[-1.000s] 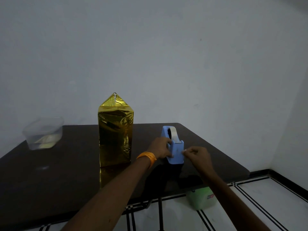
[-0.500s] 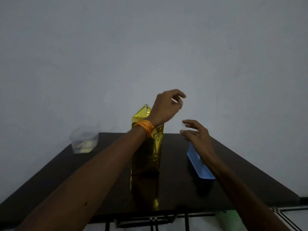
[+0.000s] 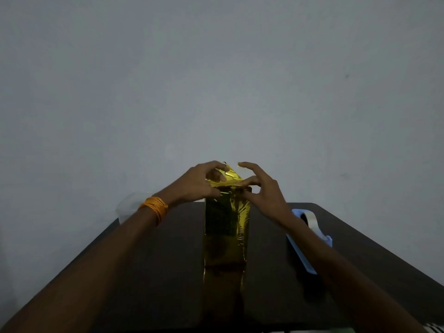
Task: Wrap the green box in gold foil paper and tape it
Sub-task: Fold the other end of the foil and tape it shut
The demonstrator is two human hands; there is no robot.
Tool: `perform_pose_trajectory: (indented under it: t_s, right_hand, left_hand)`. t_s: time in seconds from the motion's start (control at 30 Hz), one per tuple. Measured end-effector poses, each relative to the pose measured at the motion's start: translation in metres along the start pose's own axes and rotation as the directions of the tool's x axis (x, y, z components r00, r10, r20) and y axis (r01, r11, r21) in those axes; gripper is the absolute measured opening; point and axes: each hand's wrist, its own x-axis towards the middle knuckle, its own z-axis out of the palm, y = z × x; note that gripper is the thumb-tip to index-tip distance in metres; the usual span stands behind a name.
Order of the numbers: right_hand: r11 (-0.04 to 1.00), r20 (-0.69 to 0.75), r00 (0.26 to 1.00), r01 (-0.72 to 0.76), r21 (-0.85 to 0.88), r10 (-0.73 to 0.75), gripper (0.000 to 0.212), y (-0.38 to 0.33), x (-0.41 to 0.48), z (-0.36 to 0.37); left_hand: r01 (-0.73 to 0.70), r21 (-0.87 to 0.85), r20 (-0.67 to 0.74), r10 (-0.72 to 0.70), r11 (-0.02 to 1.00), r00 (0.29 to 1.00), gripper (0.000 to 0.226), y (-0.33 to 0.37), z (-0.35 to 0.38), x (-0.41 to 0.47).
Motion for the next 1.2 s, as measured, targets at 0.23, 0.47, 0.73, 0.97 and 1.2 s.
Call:
perform_pose_trajectory:
  t_s: [0.23, 0.47, 0.73, 0.97, 1.2]
  right_hand:
    - [0.994, -0.052, 0.998, -0.040, 0.100, 0.045, 0.055, 0.005, 0.002, 0.006]
    - [0.991, -0.033, 0.998, -0.048, 0.123, 0.053, 0.057, 0.008, 0.006, 0.004]
    - [0.977, -0.082, 0.995, -0.045, 0.210, 0.063, 0.054, -0.001, 0.012, 0.001]
    - [0.961, -0.129, 0.986, -0.070, 0.269, 0.108, 0.055, -0.011, 0.022, 0.008]
    - [0.968, -0.154, 0.984, -0.048, 0.248, 0.088, 0.049, -0.014, 0.026, 0.007]
  left_hand:
    - [-0.035, 0.025, -0.090, 0.038, 0.999, 0.995, 0.033, 0.005, 0.012, 0.017]
    - [-0.096, -0.046, -0.248, 0.082, 0.994, 0.965, 0.018, 0.007, 0.015, 0.029]
    - [-0.098, -0.032, -0.371, 0.079, 0.995, 0.925, 0.019, 0.014, 0.013, 0.036]
    - [-0.097, -0.016, -0.389, 0.083, 0.995, 0.918, 0.020, 0.012, 0.014, 0.036]
    - [-0.100, -0.010, -0.283, 0.093, 0.995, 0.955, 0.018, 0.015, 0.010, 0.032]
